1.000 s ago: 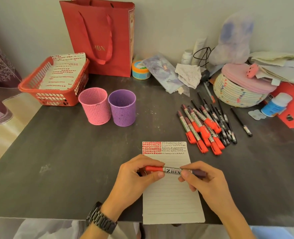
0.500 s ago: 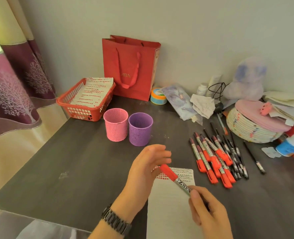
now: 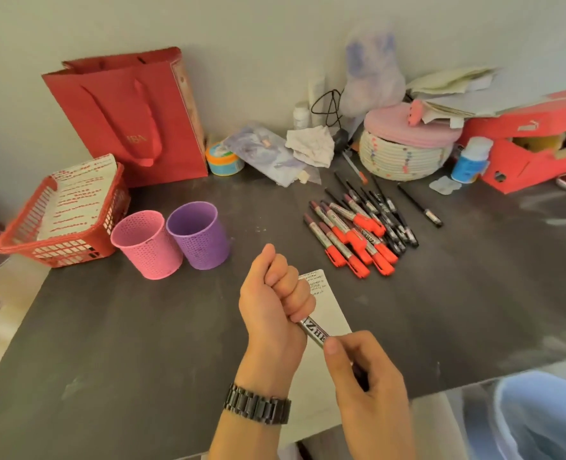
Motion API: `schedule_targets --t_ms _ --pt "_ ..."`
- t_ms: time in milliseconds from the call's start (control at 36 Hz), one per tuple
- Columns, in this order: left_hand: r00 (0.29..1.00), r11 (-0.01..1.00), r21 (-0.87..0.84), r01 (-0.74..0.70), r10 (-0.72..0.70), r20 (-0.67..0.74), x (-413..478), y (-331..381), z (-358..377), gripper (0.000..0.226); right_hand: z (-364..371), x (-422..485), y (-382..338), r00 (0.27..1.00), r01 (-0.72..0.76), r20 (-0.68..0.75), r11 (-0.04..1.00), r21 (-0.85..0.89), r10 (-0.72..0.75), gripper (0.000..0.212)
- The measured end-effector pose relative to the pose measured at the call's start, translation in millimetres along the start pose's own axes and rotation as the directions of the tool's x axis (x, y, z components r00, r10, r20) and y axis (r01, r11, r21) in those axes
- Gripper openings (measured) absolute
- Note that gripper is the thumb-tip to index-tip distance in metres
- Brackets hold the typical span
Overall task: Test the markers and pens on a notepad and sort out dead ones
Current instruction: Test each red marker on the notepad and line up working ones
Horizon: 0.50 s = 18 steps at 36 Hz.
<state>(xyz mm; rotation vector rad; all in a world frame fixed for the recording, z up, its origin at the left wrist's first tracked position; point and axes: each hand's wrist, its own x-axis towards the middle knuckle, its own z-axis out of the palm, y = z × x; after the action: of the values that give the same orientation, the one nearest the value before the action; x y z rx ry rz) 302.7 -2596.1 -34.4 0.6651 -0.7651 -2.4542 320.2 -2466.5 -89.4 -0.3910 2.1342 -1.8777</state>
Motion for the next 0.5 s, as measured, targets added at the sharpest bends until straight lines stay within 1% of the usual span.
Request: schedule_targets --t_ms 83,167,250,306,361,417,444,472,500 --pt "1.000 0.998 0.064 0.007 -0.005 -0.028 -1.8 -9.3 0.4 0.056 -0.9 -6.5 4.2 0.999 -0.024 -0.039 1.000 -0.013 0.024 0.019" --pt "0.999 0.995 0.097 0.013 -0.008 -0.054 -1.9 -12.5 -1.3 0.057 0.2 -8.8 4.6 0.999 -0.010 -0.036 0.999 -0.035 0.009 0.021" --pt "1.000 0.993 0.117 0.021 -0.020 -0.014 4.5 -6.3 -3.5 0.056 -1.2 -0.9 0.6 1.000 0.028 -0.003 0.999 -0.030 -0.029 0.033" --pt "0.999 0.990 0.138 0.026 -0.029 0.024 9.6 0.3 -6.6 0.054 -3.0 7.7 -2.6 0.997 0.059 0.045 0.996 -0.062 -0.056 0.030" --pt "0.998 0.983 0.181 0.002 -0.014 0.069 11.6 6.7 -12.2 0.049 -5.8 15.6 -4.9 0.994 0.079 0.088 0.993 -0.086 -0.072 0.026" --pt "0.990 0.960 0.276 -0.040 0.000 0.143 11.0 14.3 -20.4 0.043 -9.1 22.2 -6.3 0.990 0.092 0.114 0.990 -0.103 -0.080 0.025" --pt "0.983 0.934 0.351 -0.061 -0.005 0.182 9.9 17.7 -25.2 0.041 -10.7 25.1 -6.8 0.988 0.104 0.122 0.988 -0.118 -0.089 0.021" --pt "0.977 0.889 0.450 -0.087 -0.012 0.213 8.7 20.9 -30.2 0.039 -12.2 28.3 -7.2 0.987 0.115 0.130 0.984 -0.135 -0.098 0.014" --pt "0.972 0.816 0.566 -0.118 -0.023 0.235 7.9 23.9 -35.5 0.038 -13.9 31.3 -8.3 0.985 0.119 0.139 0.983 -0.143 -0.099 0.006"
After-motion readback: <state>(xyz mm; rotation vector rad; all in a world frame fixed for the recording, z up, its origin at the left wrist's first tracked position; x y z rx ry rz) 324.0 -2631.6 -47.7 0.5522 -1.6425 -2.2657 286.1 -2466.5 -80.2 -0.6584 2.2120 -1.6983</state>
